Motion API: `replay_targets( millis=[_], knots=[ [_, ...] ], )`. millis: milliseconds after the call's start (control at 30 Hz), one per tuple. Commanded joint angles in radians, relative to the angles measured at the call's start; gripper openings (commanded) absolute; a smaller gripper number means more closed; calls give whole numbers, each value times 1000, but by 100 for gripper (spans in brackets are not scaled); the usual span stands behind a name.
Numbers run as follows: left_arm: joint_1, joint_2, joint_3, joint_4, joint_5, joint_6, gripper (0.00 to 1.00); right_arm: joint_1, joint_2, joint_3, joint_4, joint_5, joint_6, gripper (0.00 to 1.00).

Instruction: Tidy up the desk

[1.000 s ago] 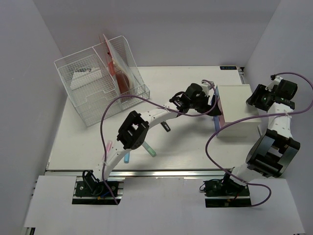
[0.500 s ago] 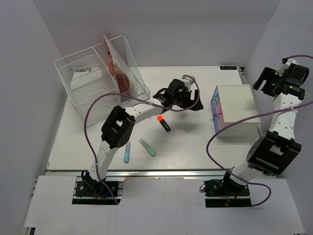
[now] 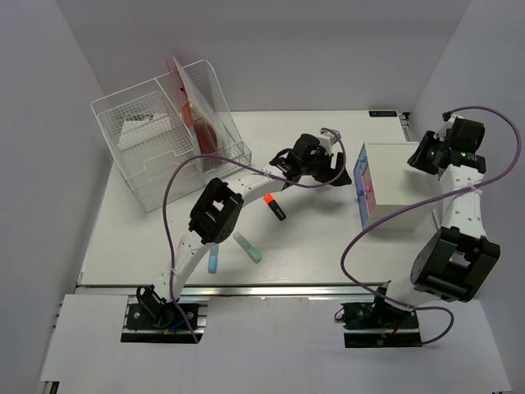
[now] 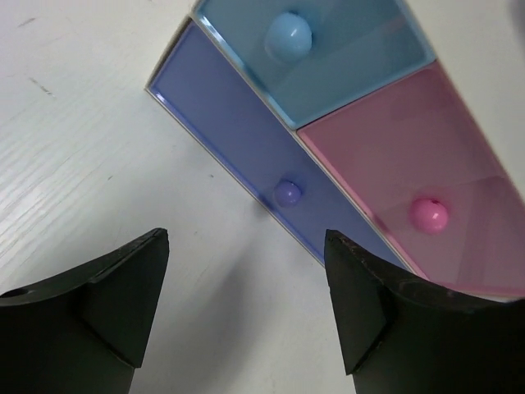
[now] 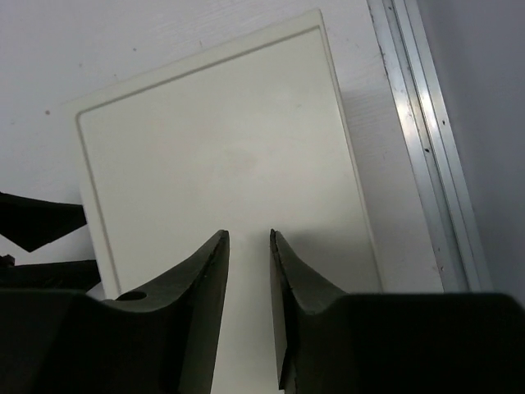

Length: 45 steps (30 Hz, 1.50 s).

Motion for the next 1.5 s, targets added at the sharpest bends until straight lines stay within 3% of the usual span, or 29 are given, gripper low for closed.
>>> replay_targets(
  millis=[0,300,500,1467],
  knots=[
    [-28,32,79,18,45,13,85,-3,6,-37,24,57,43,31],
    [-67,144,133,154,88,11,76,-3,29,-91,15,123,93,14],
    [-68,181,120,251,140,2,69,-3,49,-94,7,125,96,10],
    [-62,259,149,438,217,5,56,-3,55,-97,-8,146,83,6]
  ],
)
